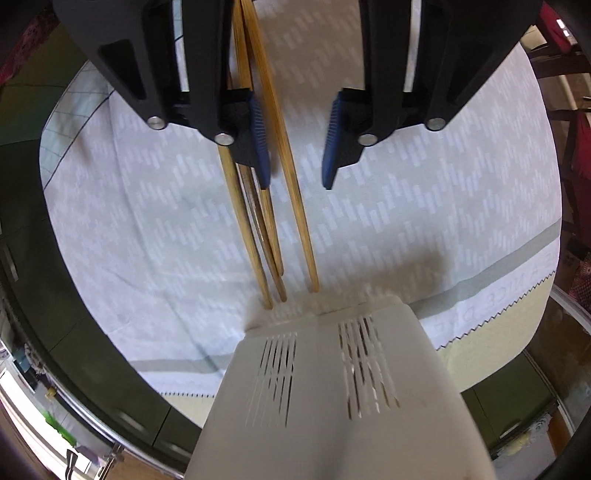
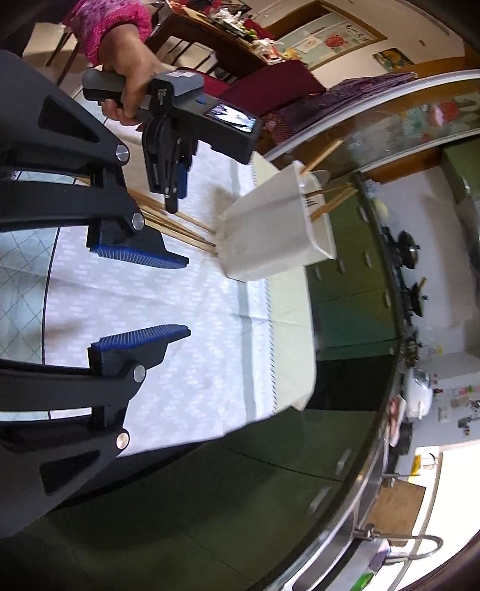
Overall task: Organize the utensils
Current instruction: 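Lower the left gripper onto a chopstick and grasp it while the right grasps another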
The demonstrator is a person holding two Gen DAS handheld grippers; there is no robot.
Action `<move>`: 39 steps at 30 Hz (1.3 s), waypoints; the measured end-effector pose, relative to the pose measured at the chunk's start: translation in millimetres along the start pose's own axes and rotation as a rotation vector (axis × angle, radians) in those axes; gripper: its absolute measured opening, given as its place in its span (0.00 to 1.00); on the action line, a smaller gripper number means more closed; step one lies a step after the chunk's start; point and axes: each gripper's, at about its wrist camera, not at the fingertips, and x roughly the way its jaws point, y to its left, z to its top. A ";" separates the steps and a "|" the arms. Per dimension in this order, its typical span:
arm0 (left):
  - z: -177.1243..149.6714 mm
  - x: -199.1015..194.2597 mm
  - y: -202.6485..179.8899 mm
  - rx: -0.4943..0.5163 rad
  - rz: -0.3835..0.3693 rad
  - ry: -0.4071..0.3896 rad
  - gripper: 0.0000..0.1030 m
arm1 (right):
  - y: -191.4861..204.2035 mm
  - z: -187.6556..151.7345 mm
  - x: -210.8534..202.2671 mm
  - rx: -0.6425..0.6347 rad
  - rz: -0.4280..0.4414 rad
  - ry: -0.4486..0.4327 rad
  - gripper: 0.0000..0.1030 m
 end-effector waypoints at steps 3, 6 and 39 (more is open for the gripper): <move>2.7 5.1 0.0 -0.002 0.014 0.016 0.10 | 6.0 -0.5 23.7 0.001 0.003 0.048 0.31; 2.7 9.0 -0.1 0.004 0.027 0.025 0.08 | 11.6 -2.4 44.0 -0.001 0.018 0.091 0.31; -37.2 -0.5 70.6 -0.053 0.050 0.003 0.08 | 103.9 8.2 222.1 -0.077 -0.064 0.445 0.19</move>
